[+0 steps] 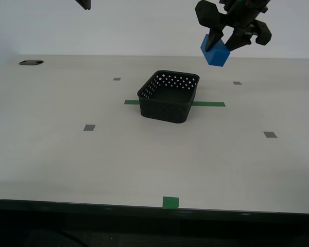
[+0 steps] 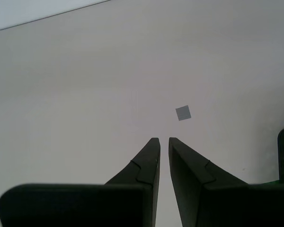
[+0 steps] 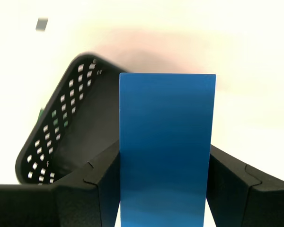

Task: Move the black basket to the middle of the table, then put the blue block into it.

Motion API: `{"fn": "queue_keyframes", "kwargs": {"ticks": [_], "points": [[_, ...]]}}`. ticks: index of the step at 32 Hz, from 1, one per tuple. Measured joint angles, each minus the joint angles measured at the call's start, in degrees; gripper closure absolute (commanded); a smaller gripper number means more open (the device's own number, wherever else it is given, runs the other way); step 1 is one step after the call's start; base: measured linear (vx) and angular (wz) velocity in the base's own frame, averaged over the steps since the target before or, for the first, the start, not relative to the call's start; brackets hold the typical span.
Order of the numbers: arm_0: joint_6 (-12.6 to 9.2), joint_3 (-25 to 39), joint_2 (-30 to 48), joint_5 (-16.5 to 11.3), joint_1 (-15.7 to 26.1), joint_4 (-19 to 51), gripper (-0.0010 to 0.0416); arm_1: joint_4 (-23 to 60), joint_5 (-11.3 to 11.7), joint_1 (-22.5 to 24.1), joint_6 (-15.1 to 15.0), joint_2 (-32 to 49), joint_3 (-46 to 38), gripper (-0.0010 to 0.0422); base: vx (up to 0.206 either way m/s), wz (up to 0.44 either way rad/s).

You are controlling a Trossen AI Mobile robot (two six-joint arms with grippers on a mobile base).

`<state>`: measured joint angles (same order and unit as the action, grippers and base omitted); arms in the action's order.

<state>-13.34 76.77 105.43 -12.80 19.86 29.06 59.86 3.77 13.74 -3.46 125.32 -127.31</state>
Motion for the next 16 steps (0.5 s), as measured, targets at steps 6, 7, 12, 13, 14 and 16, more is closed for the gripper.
{"fn": "queue_keyframes", "kwargs": {"ticks": [6,7,12,13,14,16], "points": [[-0.09,-0.02,0.09,-1.29,4.72,-1.31,0.0406,0.00,0.02,-0.24,-0.22,-0.02,0.00,0.0389,0.000,0.000],[-0.09,-0.02,0.07,-1.66,5.66,-1.51,0.0406,0.00,0.00,-0.24,-0.22,-0.02,0.00,0.0389,0.000,0.000],[-0.42,-0.02,0.07,-1.31,11.39,-5.99,0.0406,0.00,0.02,-0.33,-0.44,-0.02,0.00,0.0389,0.000,0.000],[-0.44,-0.02,0.07,-1.31,12.13,-6.86,0.0406,0.00,0.02,-0.33,-0.44,-0.02,0.00,0.0389,0.000,0.000],[-0.44,-0.02,0.07,-1.33,12.74,-7.58,0.0406,0.02,0.02,-0.33,-0.44,-0.02,0.00,0.0389,0.000,0.000],[-0.44,-0.02,0.07,-1.31,12.87,-8.72,0.0406,0.02,0.02,-0.33,-0.44,-0.02,0.00,0.0389,0.000,0.000]]}}
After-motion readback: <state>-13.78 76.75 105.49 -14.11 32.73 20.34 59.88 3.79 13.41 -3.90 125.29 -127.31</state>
